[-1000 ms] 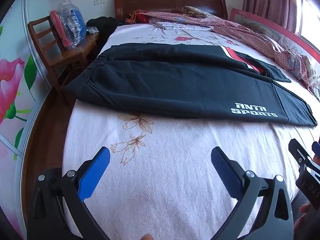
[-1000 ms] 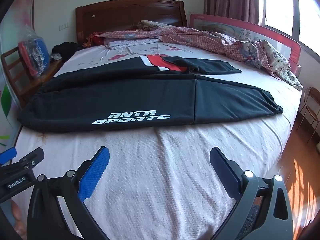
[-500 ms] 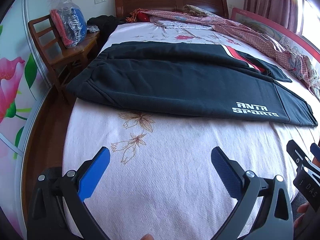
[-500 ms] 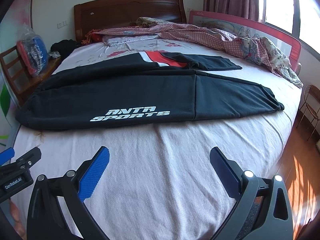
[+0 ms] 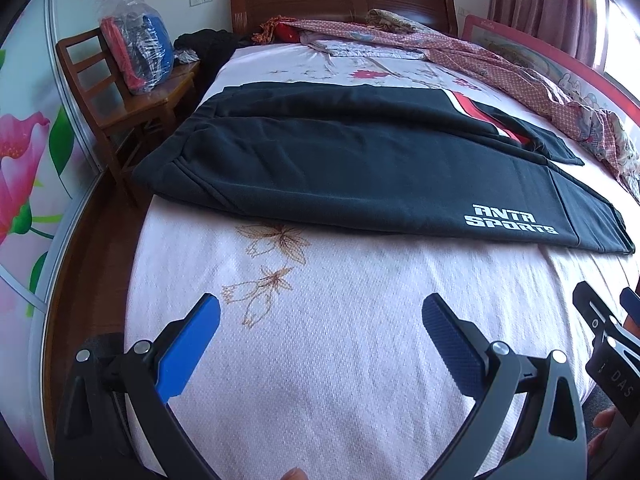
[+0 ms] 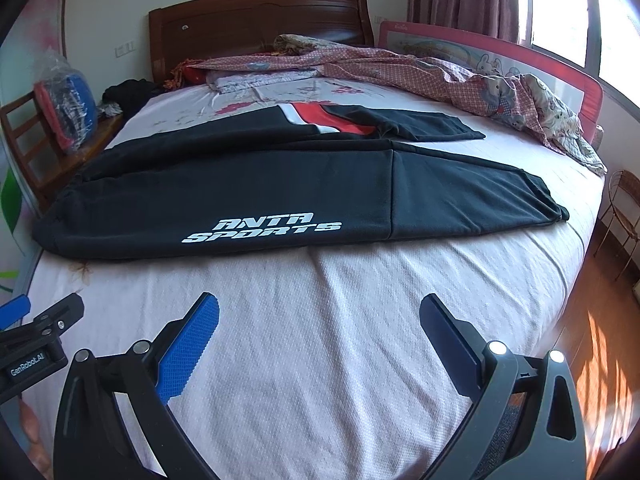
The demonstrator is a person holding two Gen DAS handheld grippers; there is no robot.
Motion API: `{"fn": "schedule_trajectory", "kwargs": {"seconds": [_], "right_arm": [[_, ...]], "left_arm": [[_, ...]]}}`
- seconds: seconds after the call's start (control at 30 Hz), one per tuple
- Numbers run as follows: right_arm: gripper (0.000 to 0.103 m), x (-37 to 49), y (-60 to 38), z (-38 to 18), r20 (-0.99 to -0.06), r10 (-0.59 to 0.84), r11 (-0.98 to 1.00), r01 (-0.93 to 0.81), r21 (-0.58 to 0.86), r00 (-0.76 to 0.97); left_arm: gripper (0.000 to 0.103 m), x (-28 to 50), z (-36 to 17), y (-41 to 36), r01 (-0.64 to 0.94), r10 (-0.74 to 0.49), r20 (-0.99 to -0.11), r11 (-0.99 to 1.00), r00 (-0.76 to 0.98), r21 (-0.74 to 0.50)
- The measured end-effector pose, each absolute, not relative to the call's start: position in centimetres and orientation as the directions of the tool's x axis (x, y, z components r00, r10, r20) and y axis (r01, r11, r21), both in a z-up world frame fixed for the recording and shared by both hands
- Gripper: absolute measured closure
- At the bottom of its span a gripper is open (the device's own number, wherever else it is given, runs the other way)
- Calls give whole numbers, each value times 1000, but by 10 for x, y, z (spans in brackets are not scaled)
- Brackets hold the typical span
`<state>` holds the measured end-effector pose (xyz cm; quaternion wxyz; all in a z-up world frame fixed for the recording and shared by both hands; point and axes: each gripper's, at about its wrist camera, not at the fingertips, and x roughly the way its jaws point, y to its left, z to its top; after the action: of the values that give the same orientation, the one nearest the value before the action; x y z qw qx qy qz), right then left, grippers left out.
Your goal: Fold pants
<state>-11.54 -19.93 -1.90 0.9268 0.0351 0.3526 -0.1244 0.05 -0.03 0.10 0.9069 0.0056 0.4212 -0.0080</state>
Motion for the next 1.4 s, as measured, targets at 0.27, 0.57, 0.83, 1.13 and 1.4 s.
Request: {"fn": "schedule_trajectory", "kwargs": {"seconds": [0.27,0.57,0.83,1.13,1.4], "right_arm": [[3,-115,-199,-19,-663,-202,967,253,-19,721],[3,-115,-199,-19,-663,-199,968,251,-18,722],[3,-115,-199,-19,-662,-200,968,250,-19,722],[3,-115,-199,-19,-662,-198,968,250,-17,723],[3,-115,-199,-20,-663,-196,968,249,-14,723]], "left_arm": [[2,1,1,-1,19,-12,-766,1000,643,1],[2,1,1,-2,20,-3,-771,1000,636,12],[2,1,2,-2,21,-10,-769,1000,639,5],[2,1,2,-2,21,-20,-764,1000,645,-8],[2,0,1,-1,22,-21,-761,1000,648,-9]]}}
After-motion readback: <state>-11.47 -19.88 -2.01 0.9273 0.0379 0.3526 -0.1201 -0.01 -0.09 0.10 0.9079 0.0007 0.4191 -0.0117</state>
